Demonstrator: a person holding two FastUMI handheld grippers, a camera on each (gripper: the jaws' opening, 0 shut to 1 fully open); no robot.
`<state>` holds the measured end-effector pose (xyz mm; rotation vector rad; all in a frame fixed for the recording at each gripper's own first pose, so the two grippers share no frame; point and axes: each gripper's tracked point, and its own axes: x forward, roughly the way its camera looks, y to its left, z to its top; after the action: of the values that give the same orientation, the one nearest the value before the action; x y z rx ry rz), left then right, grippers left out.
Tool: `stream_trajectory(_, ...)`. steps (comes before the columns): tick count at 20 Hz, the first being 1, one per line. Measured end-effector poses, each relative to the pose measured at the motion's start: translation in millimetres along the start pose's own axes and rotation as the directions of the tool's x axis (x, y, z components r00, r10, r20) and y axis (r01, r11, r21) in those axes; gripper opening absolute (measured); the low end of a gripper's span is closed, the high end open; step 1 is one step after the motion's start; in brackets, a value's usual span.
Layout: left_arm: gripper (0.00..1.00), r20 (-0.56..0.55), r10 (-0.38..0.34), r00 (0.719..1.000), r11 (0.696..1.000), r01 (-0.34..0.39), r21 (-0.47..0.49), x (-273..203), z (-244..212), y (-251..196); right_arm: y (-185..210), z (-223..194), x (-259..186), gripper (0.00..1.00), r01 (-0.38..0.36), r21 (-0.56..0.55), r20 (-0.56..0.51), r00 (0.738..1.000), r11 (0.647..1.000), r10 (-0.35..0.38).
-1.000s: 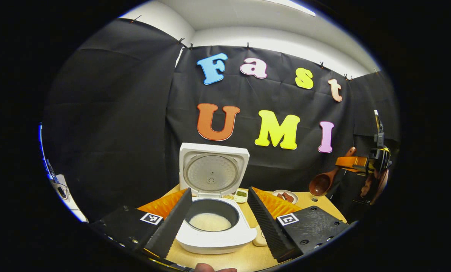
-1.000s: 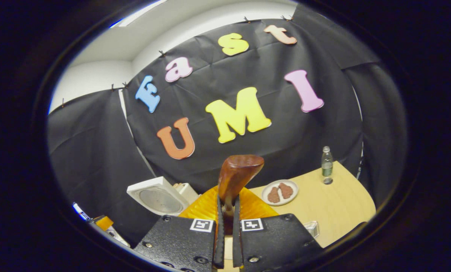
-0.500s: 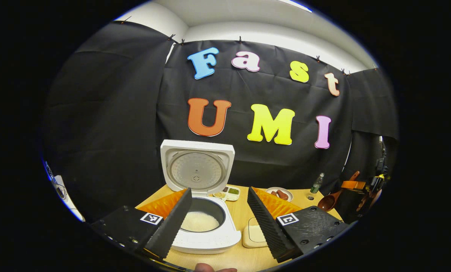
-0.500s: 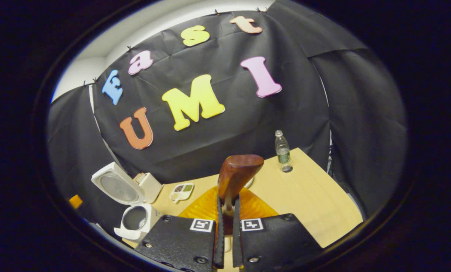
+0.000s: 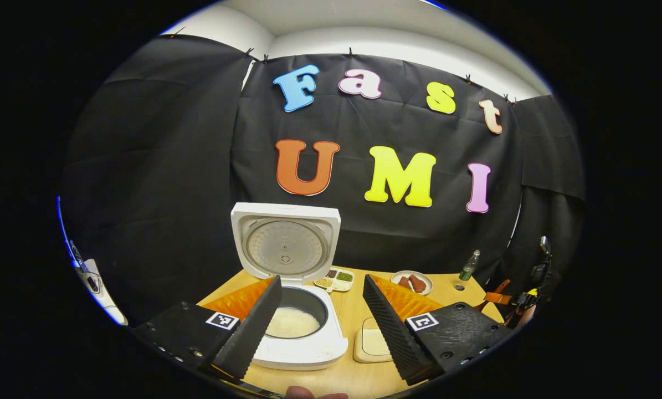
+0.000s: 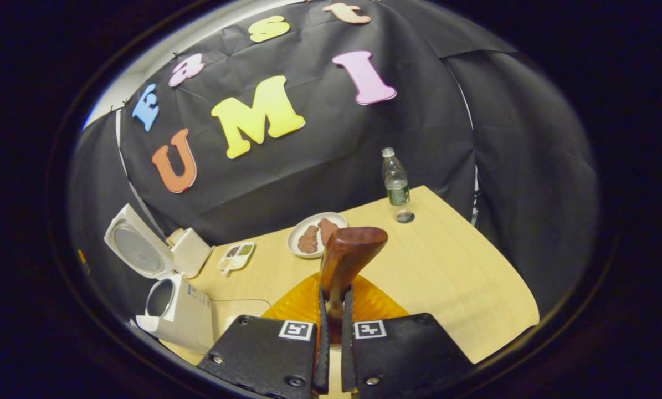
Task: Close the left gripper, press the button to open the rice cooker; take a wooden spoon from the chopstick holder with the right hand, scoop a spoonful of rice and pour it into the rice cooker, then put the wooden spoon back into the chopstick holder.
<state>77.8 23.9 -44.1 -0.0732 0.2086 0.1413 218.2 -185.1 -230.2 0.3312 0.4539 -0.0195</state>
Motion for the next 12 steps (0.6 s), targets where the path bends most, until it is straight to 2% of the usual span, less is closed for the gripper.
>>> stream_trajectory(4, 0.95, -0.019, 0.011, 1.000, 1.000, -0.010, 0.023, 2.7, -1.9, -3.1, -7.9, -24.9, 20.3, 0.16, 0.008, 0.018, -0.020, 1.000, 1.000, -0.007)
stream_trajectory(7, 0.95, -0.028, 0.022, 0.999, 0.999, -0.021, 0.044, 3.7, -2.6, -1.5, -10.3, -31.9, 27.8, 0.14, 0.006, 0.020, -0.015, 1.000, 1.000, -0.005)
stream_trajectory(12, 0.95, -0.017, 0.020, 1.000, 0.999, -0.020, 0.047, 6.1, 3.0, -3.7, -9.2, -35.0, 30.4, 0.22, -0.017, 0.026, -0.022, 1.000, 0.999, 0.018)
